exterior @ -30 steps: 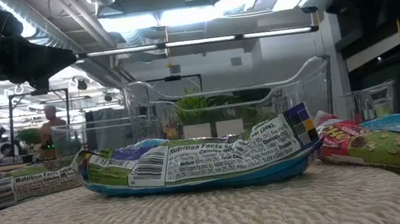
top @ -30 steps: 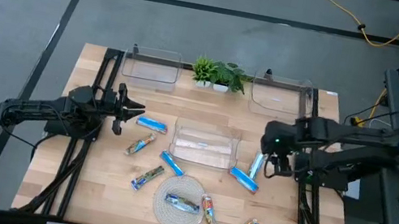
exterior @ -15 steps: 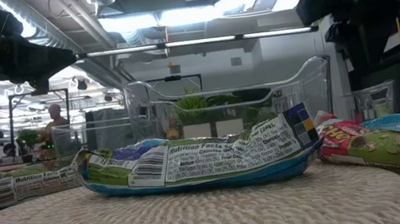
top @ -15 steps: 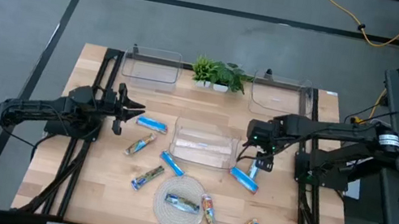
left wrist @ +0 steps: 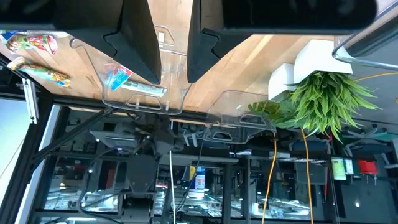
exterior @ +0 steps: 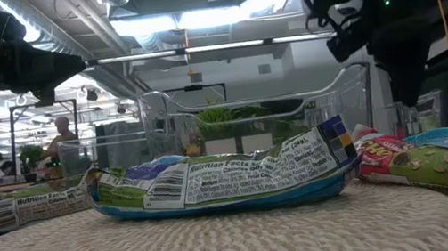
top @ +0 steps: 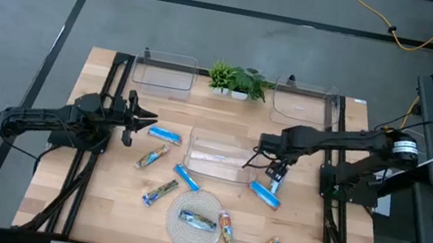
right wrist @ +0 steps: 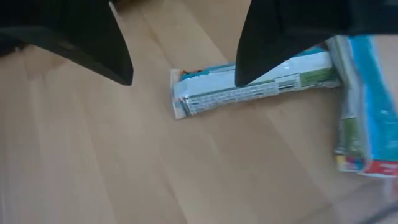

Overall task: Pick and place Granola Bars by type
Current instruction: Put the right orange granola bar into the right transparent bin

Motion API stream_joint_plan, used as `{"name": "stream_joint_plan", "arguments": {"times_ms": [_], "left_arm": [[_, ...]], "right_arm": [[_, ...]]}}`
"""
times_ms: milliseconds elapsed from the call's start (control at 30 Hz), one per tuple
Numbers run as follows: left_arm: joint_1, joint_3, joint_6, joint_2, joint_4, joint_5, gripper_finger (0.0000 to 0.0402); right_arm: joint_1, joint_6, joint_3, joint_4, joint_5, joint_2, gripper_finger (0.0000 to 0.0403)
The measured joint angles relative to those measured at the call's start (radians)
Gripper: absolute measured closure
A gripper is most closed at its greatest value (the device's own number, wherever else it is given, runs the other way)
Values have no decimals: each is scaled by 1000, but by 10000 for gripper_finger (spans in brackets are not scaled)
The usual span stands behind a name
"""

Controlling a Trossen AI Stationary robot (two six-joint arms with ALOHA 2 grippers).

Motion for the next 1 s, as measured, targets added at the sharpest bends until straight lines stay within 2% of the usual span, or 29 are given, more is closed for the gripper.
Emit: {"name": "stream_joint_plan", "arguments": {"times_ms": [200,367,567,633,1000], "left_arm": [[0,0,0,0,0,0,329],[0,0,0,0,0,0,329],[0,0,0,0,0,0,329],[0,0,0,0,0,0,329],[0,0,0,0,0,0,329]], "right_arm": [[0,71,-16,23,9,31,130],[0,169,-109,85,-13,34,131],[1,283,-216,107,-164,33,131],[1,299,-225,114,-183,33,131],[1,230,-226,282,-188,31,131]]}}
